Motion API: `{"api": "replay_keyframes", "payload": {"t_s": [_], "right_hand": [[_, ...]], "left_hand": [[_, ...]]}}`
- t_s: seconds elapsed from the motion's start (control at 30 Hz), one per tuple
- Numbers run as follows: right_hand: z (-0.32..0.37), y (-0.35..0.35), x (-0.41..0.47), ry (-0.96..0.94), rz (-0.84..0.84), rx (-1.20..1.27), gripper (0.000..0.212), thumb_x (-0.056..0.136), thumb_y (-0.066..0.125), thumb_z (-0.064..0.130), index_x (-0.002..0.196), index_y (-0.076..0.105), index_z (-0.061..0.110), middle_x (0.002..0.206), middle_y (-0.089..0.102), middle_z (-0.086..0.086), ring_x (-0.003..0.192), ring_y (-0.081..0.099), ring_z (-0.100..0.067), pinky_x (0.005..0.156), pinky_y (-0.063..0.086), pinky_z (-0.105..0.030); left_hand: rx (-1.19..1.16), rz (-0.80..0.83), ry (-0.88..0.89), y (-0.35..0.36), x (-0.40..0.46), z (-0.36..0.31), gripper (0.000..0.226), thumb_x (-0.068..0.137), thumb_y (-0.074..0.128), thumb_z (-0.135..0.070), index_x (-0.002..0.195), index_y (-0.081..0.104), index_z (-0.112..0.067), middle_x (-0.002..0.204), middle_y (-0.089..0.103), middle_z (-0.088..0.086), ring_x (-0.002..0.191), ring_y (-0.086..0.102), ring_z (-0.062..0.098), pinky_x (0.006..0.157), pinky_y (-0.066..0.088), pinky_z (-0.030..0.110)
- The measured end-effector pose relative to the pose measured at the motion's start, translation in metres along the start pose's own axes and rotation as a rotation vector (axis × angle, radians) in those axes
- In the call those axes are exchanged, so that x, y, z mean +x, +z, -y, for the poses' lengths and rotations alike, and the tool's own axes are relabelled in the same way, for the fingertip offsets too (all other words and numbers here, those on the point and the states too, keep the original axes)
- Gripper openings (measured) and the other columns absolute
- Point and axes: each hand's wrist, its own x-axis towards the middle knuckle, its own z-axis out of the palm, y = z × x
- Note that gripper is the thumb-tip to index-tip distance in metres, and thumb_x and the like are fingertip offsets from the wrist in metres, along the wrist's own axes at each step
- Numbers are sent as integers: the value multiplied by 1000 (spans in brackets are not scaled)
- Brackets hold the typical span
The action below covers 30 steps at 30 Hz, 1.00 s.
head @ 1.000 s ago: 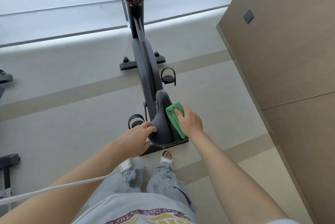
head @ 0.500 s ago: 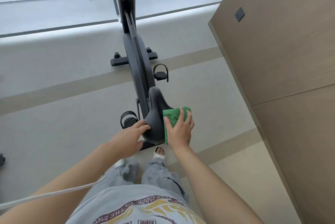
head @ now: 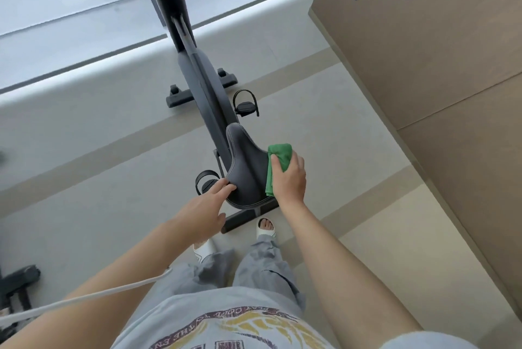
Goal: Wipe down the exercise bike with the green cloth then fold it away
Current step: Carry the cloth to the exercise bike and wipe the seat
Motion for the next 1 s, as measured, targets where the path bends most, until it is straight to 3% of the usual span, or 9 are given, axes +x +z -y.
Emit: {"api": "replay_keyframes", "payload": {"t_s": [0.13,0.3,0.37,0.47,0.6,0.7,0.8,1.0], "right_hand": [[-8,16,-30,-19,-110,36,66,102,57,48,158,40,16,160,37,-6,144,42,-31,119,40,-46],[-6,34,-64,-7,-225,46,70,104,59,42,163,32,17,170,23,-12,154,29,-32,125,32,-45],[-8,44,-79,-42,-282,33,69,104,62,35,163,34,14,170,21,-15,155,28,-34,126,31,-46],[-11,57,-104,-81,-347,40,69,102,66,23,162,34,10,172,16,-16,158,23,-36,124,33,-50],[-8,83,-160,-190,-258,-45,78,95,71,12,163,33,14,174,12,-9,161,11,-38,126,30,-54],[-14,98,-187,-305,-191,-269,71,92,70,24,158,44,21,173,22,-6,158,17,-45,119,37,-60],[-6,89,-165,-356,-171,-418,68,91,73,30,154,49,20,172,29,-4,157,21,-45,121,32,-61],[44,88,-92,-353,-31,-677,80,97,62,52,162,34,16,173,19,-14,159,16,-45,126,17,-60]], "left_hand": [[46,47,23,-5,-1,5,84,87,50,-5,161,20,-33,165,9,-21,103,64,29,85,56,46],[128,97,69,-13,-3,10,90,87,48,-4,163,13,-37,168,6,-20,102,61,26,79,54,39],[131,116,102,-17,-2,15,92,84,48,-3,163,15,-38,168,7,-21,116,59,25,85,55,40],[75,104,136,-23,0,22,89,82,50,0,159,29,-38,166,19,-21,129,56,21,96,52,39],[-49,31,151,-31,-2,27,75,83,50,6,148,50,-30,155,43,-16,114,66,17,96,52,34],[-94,-26,137,-33,-3,31,67,84,49,10,141,57,-25,143,52,-9,105,69,18,90,49,30],[-124,-140,96,-39,-3,45,61,84,48,12,136,61,-19,140,58,0,113,67,26,94,44,29],[-196,-178,33,-50,-9,62,59,88,47,10,139,59,-18,143,56,3,117,63,27,102,43,29]]}}
